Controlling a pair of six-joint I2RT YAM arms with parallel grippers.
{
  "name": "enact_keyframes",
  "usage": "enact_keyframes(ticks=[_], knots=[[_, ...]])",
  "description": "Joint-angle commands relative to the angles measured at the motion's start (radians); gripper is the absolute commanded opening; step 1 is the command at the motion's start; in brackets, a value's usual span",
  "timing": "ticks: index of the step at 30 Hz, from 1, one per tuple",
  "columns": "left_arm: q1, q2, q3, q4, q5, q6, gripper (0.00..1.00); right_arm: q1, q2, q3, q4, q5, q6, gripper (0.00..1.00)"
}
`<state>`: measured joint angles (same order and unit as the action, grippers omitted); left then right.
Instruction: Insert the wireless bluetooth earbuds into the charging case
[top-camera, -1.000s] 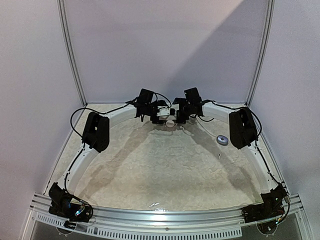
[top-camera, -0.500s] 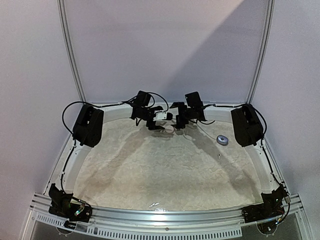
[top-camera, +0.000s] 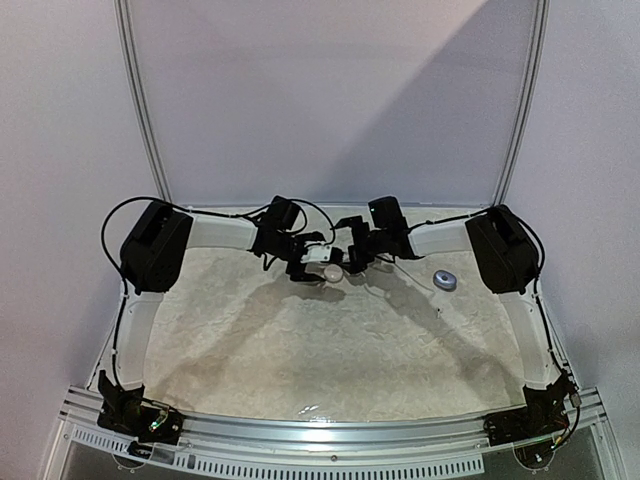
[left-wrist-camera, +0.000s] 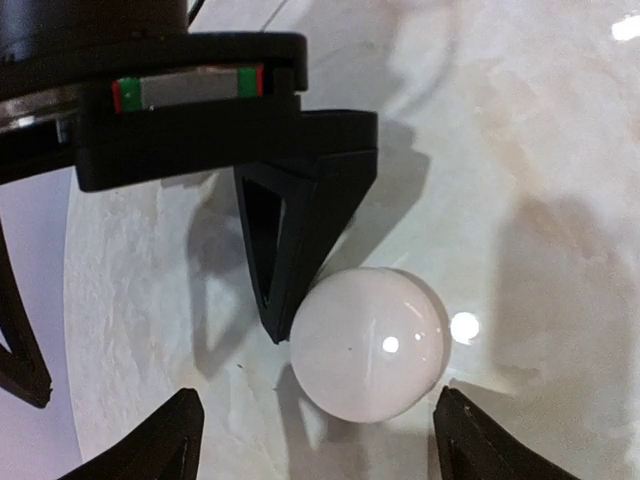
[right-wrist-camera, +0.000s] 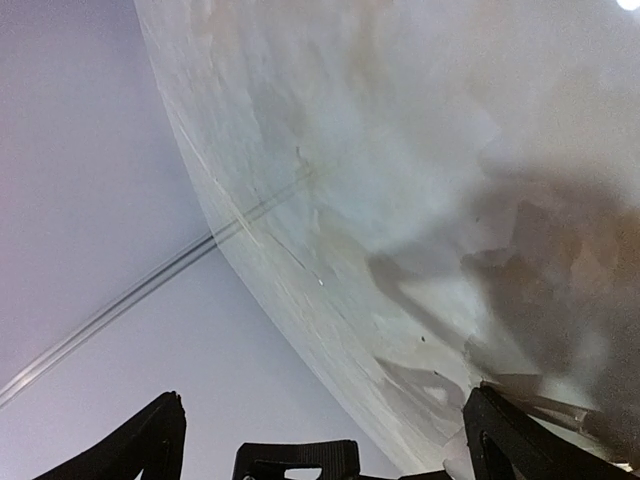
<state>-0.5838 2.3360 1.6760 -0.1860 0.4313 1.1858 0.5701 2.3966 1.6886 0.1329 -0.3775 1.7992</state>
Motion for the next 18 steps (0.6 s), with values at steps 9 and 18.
enact_keyframes(ticks=[9, 18], knots=[[0.004, -0.181, -0.032, -0.327, 0.122, -0.025, 0.83, 0.028, -0.175, -0.050, -0.055, 0.043, -0.295, 0.99], [0.030, -0.336, -0.008, -0.614, 0.154, -0.102, 0.91, 0.026, -0.453, 0.015, -0.369, 0.315, -0.761, 0.99]])
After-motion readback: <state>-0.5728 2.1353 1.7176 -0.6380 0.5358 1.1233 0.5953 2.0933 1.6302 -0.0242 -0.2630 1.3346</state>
